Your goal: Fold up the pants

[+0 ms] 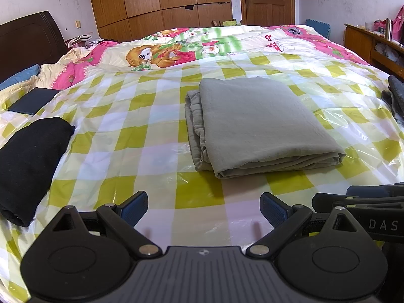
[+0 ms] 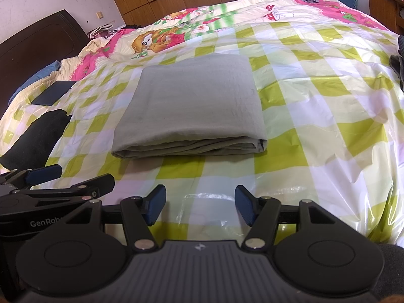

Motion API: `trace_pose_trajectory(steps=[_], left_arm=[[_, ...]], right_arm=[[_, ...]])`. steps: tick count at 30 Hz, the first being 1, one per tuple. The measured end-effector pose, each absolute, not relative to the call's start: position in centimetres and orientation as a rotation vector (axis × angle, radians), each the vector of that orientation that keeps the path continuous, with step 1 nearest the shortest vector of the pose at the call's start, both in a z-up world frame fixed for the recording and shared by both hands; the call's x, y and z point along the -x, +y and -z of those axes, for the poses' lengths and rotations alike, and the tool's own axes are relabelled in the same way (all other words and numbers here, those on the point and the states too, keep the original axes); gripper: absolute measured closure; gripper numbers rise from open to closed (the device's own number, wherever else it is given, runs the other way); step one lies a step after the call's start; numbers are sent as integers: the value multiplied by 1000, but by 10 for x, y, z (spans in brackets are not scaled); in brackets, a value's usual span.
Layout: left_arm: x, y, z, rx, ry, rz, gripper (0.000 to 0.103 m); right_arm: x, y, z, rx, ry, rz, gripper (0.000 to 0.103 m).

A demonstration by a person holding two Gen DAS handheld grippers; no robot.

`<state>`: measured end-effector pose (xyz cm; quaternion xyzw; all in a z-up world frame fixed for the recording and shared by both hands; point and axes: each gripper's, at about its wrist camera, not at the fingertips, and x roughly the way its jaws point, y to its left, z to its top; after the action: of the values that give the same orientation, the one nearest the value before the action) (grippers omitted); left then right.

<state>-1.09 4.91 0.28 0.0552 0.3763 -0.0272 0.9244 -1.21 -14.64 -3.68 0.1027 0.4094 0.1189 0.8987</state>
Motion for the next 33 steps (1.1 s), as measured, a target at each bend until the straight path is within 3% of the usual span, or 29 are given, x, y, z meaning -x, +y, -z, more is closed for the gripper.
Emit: trace_pose_trajectory(steps=[33], left_arm=[[13, 52, -6, -128, 766, 48, 0]], right_arm=[[13, -145, 37, -211, 848, -245, 41]])
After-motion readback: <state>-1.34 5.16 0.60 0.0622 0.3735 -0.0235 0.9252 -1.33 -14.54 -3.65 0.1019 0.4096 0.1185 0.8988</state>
